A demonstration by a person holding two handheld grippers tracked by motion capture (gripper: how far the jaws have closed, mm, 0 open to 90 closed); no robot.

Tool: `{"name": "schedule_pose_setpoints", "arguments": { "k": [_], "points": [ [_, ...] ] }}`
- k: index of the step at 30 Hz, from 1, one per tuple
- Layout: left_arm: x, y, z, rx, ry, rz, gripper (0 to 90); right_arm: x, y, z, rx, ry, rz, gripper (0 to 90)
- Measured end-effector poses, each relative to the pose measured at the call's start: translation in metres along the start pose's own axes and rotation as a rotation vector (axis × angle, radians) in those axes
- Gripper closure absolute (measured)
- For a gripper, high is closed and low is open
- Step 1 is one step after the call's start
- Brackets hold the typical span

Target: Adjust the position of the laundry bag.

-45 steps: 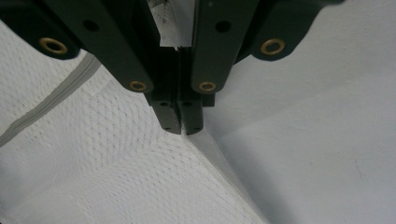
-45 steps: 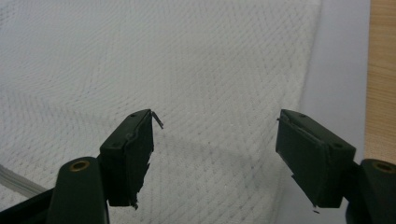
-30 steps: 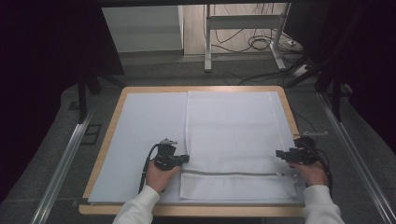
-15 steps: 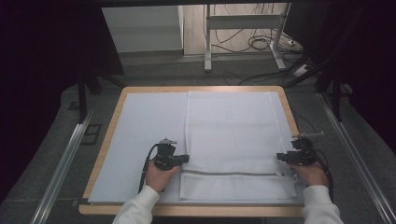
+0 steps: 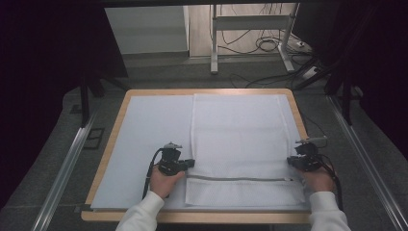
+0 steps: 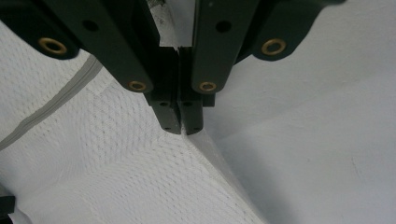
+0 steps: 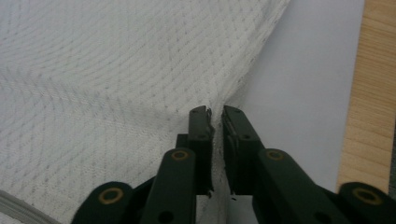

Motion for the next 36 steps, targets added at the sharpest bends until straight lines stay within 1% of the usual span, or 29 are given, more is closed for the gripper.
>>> {"name": "schedule_pose_setpoints", "arguments": {
  "k": [1,2,3,5,14,16,20,25,30,36],
  "points": [
    [0.000,0.000,0.000,0.000,0.000,0.000,89.4,0.000,0.000,0.000,0.000,0.000,0.000,83.2],
    [0.000,0.000,0.000,0.000,-0.001,0.001,89.4,0.000,0.000,0.000,0.001,-0.006,0.004,86.0],
    [0.000,0.000,0.000,0.001,-0.002,0.001,89.4,0.000,-0.001,0.000,-0.002,-0.007,0.004,86.6],
    [0.001,0.000,-0.001,0.003,-0.003,0.000,89.5,0.000,-0.002,0.000,-0.024,-0.017,-0.013,87.1],
    [0.002,0.002,-0.002,0.002,-0.003,0.004,89.5,0.000,-0.002,-0.001,-0.040,-0.025,-0.020,87.6],
    [0.003,0.002,-0.002,0.006,-0.005,0.002,89.5,0.000,-0.002,-0.001,-0.041,-0.028,-0.020,87.6],
    [0.004,0.003,-0.002,0.008,-0.006,0.000,89.7,0.002,-0.003,-0.001,-0.051,-0.037,-0.028,87.7],
    [0.006,0.005,-0.003,0.011,-0.009,-0.001,89.7,0.002,-0.001,-0.003,-0.068,-0.049,-0.048,87.8],
    [0.009,0.008,-0.004,0.016,-0.013,-0.004,89.7,0.004,0.002,-0.005,-0.063,-0.055,-0.057,87.7],
    [0.012,0.010,-0.004,0.021,-0.015,-0.005,89.7,0.005,0.005,-0.006,-0.069,-0.063,-0.067,87.7]
  ]
}}
Point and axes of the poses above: each handheld gripper's, and its own axes: x roughly backward along the jaws, z roughly out of its underside, y roughly to its left, the point moved 9 cm from there along -x, roughly forward along the jaws, and after that the axes turned 11 degrees about -y, right-handed, at the moved point
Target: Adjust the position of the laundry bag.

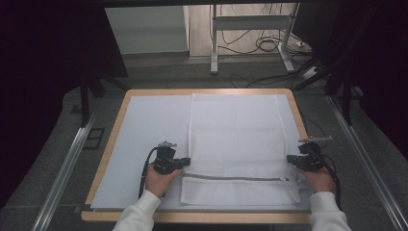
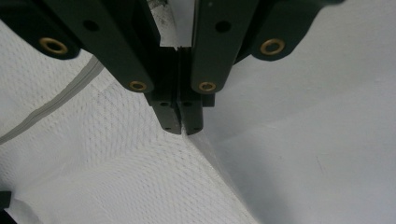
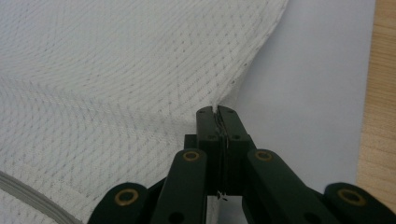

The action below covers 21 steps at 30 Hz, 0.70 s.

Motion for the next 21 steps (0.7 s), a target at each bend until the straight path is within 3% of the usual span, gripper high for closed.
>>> {"name": "schedule_pose_setpoints", "arguments": {
  "k": [21],
  "points": [
    [0.013,0.010,0.003,0.021,-0.011,-0.005,89.6,-0.001,0.011,-0.002,-0.002,-0.006,-0.032,87.7]
  ]
}}
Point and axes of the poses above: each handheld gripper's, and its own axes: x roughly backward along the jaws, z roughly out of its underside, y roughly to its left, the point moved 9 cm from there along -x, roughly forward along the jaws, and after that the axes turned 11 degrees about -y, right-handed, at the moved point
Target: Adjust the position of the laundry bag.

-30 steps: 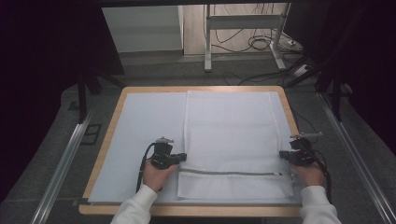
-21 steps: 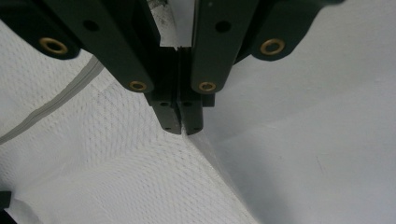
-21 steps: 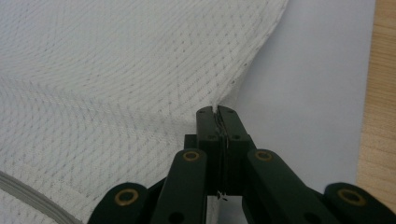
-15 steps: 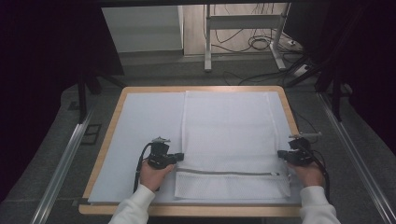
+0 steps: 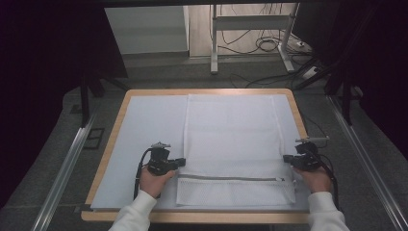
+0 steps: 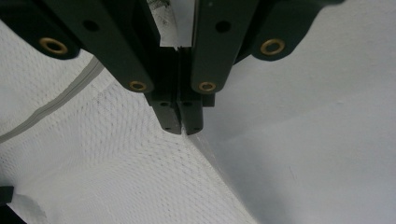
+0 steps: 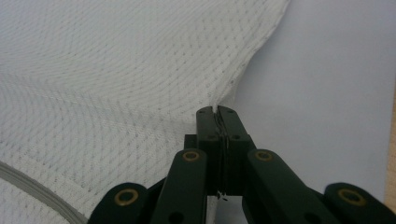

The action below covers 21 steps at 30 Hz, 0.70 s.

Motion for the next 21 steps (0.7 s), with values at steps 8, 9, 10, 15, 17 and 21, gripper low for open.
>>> {"name": "schedule_pose_setpoints", "arguments": {
  "k": [8,9,10,15,17,21],
  "points": [
    [0.001,0.001,0.002,-0.006,0.004,-0.004,89.6,0.000,0.002,0.000,0.002,-0.003,0.001,87.7],
    [0.001,0.002,0.002,-0.007,0.004,-0.005,89.6,-0.001,0.002,-0.001,0.006,-0.005,0.000,87.6],
    [0.002,0.002,0.002,-0.005,0.003,-0.005,89.7,-0.001,0.002,-0.001,0.006,-0.005,-0.002,87.6],
    [0.005,0.004,0.002,0.001,0.001,-0.007,89.6,-0.001,0.006,-0.001,0.009,-0.005,-0.013,87.6],
    [0.007,0.005,0.002,0.003,-0.001,-0.011,89.6,-0.001,0.007,-0.001,0.011,-0.007,-0.014,87.7],
    [0.009,0.008,0.002,0.006,-0.004,-0.013,89.6,-0.002,0.010,-0.002,0.020,-0.010,-0.017,87.6]
  ]
}}
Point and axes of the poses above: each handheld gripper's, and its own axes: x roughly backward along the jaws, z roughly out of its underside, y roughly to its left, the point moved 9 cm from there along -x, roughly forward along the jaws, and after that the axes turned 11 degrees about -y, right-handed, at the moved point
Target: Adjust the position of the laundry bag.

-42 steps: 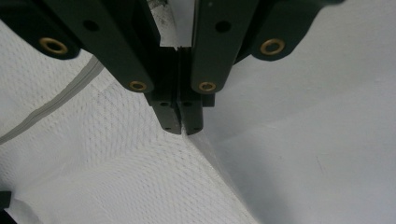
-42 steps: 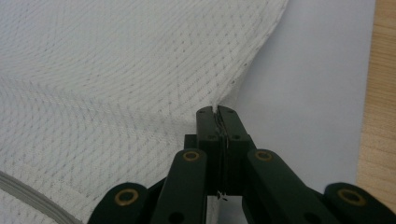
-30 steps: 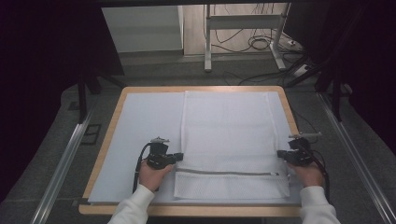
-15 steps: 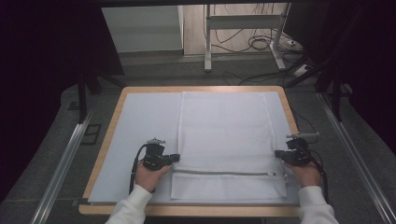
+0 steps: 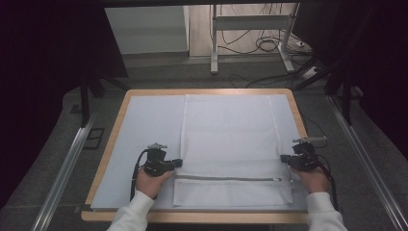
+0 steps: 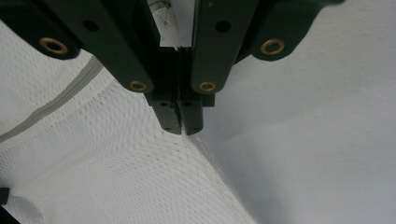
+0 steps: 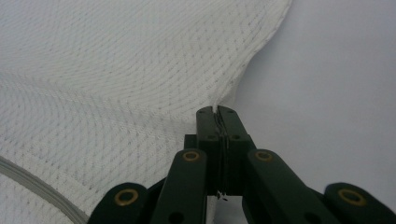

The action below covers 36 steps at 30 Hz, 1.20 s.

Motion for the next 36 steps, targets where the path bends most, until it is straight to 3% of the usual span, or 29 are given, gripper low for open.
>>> {"name": "schedule_pose_setpoints", "arguments": {
  "k": [36],
  "points": [
    [0.014,0.019,0.001,0.008,-0.001,-0.026,89.6,-0.008,0.020,-0.005,0.010,-0.010,-0.041,87.7]
  ]
}}
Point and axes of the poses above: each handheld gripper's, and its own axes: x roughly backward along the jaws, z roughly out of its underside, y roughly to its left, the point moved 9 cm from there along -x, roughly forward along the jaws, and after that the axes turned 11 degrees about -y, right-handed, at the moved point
